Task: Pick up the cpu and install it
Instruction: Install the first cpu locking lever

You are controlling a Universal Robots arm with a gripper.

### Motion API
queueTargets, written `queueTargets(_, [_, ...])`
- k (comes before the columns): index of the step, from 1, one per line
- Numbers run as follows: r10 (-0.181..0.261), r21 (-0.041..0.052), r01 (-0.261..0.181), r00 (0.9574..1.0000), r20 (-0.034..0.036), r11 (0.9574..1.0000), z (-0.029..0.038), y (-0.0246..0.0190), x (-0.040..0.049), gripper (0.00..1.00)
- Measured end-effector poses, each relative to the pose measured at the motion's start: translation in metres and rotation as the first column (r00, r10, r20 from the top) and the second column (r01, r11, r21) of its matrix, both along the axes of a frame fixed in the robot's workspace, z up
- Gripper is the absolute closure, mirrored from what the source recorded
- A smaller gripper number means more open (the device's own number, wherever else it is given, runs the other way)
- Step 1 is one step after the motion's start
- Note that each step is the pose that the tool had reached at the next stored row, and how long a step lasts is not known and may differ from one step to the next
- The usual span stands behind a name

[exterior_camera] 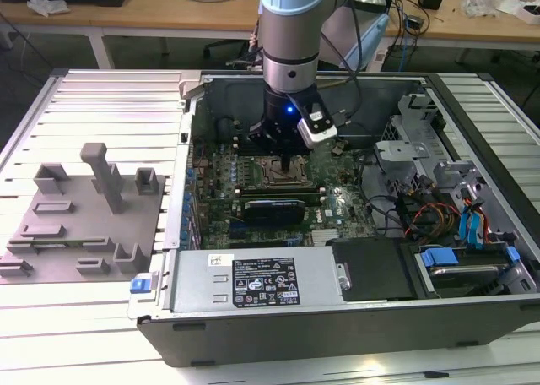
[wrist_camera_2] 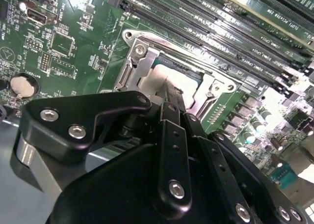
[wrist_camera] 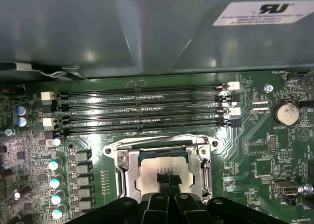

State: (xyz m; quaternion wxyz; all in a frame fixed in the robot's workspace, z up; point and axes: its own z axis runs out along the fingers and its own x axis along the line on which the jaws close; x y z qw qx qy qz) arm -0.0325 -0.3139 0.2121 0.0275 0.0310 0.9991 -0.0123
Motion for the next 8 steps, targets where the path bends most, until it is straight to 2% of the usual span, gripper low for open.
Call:
queueTargets(7, [0.0, -0.0001, 0.0, 1.0, 0.0, 1.0, 0.0184, 0.0, 0.0, 0.89])
queueTargets(8, [0.0, -0.0001, 0.0, 1.0, 0.0, 1.0, 0.0231, 0.0, 0.0, 0.89])
